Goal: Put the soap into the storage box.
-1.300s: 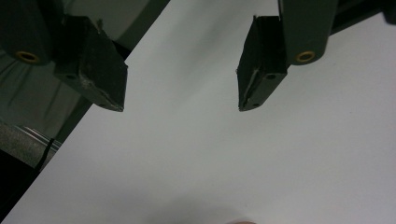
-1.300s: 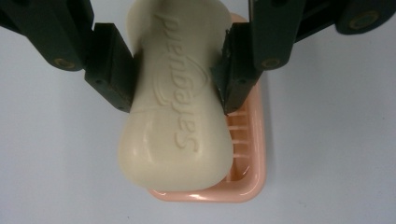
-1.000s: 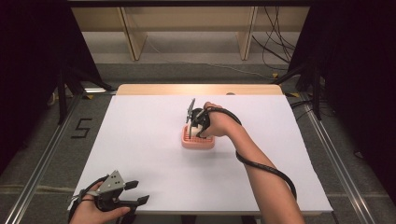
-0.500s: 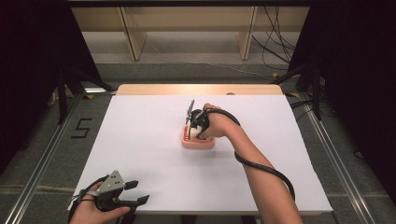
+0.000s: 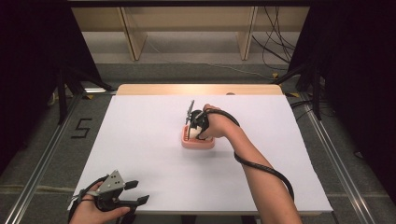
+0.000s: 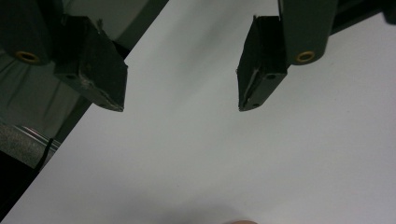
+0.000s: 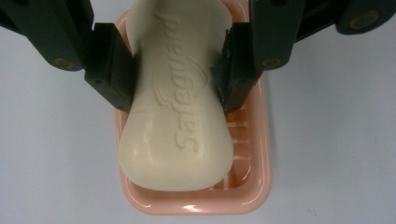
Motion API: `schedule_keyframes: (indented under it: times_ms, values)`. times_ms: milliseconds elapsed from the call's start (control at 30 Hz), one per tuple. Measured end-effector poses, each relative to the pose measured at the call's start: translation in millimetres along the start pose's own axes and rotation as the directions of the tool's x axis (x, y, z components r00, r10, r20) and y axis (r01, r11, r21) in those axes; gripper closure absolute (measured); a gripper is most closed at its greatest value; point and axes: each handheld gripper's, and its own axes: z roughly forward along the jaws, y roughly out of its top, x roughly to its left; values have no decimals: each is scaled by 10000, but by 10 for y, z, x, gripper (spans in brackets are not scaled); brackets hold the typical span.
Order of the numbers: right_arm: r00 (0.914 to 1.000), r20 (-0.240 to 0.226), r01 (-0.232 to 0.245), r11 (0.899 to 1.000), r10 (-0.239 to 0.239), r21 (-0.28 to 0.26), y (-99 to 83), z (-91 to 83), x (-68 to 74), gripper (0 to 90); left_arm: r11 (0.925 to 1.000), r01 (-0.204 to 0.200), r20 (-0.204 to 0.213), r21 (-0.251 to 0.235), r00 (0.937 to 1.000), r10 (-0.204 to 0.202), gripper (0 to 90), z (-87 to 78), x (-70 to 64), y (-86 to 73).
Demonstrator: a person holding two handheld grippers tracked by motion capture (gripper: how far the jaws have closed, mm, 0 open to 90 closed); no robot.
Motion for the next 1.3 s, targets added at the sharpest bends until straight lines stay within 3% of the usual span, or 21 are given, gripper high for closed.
schedule_keyframes:
  times_ms: [133,200,367,433,467,500,567,667,733,800,833,900,933,1000,1033,1067,1100,1133,1167,1233,1300]
  values:
    - [9997,124,223,9993,-220,-303,-18,13,-42,466,10000,-87,-33,34,10000,87,330,-4,8,3]
    - [9996,161,-242,9987,249,-460,-14,-35,-32,431,10000,-5,-9,-1,10000,5,330,1,1,0]
    - [9997,240,-90,9976,107,-686,-49,-121,-42,406,10000,21,16,-42,10000,-21,330,-2,-4,1]
    - [9989,297,-339,9960,365,-825,-76,-154,-30,397,9994,-348,-65,47,9994,349,330,-4,24,6]
    - [9990,360,-224,9956,258,-911,-106,-174,-41,392,10000,-31,-23,-4,10000,31,330,1,2,0]
    - [9975,391,-551,9940,590,-941,-122,-191,-14,386,10000,60,21,-45,10000,-60,330,2,-7,-2]
    - [9951,132,-956,9864,982,-1338,-171,-231,14,383,9997,244,38,-32,9997,-244,330,3,-18,-4]
    - [9926,386,-1061,9772,1151,-1840,-278,-285,34,374,10000,-77,-51,-35,10000,77,330,4,4,0]
    - [9889,421,-1312,9711,1422,-1992,-364,-318,67,374,9995,258,26,-162,9997,-258,330,13,-18,-6]
    - [9852,482,-1509,9654,1646,-2129,-455,-347,109,375,10000,-91,-85,35,9999,92,330,1,10,1]
    - [9821,524,-1654,9612,1810,-2210,-502,-360,133,377,9999,135,-24,-89,9999,-135,330,7,-7,-3]
    - [9820,551,-1624,9568,1805,-2412,-587,-378,164,378,9997,176,-37,-186,9998,-177,330,17,-10,-8]
    - [9774,557,-1834,9495,2037,-2546,-662,-393,206,378,9997,172,-37,-180,9998,-172,330,18,-9,-9]
    - [9797,587,-1688,9470,1916,-2734,-750,-401,243,380,9999,152,-47,-82,9999,-153,330,12,-8,-7]
    - [9746,521,-1954,9403,2179,-2787,-801,-403,282,380,9998,166,-45,-80,9999,-167,330,13,-8,-8]
    - [9608,445,-2516,9278,2738,-2755,-850,-411,353,380,10000,34,-50,25,10000,-34,330,8,3,-7]
    - [9634,530,-2379,9294,2627,-2821,-902,-410,374,381,9998,187,-68,-62,9998,-187,330,16,-5,-10]
    - [9607,639,-2412,9266,2700,-2886,-951,-406,405,381,10000,-56,-138,76,9999,57,330,9,15,-7]
    - [9653,598,-2263,9283,2544,-2952,-990,-405,415,383,9996,270,-76,22,9996,-269,330,16,-2,-14]
    - [9622,537,-2383,9206,2671,-3094,-1091,-403,469,385,9994,351,-72,-28,9994,-351,330,22,-6,-17]
    - [9469,867,-2655,9051,3096,-3321,-1196,-406,550,387,9999,153,-112,-33,9998,-153,330,23,9,-18]
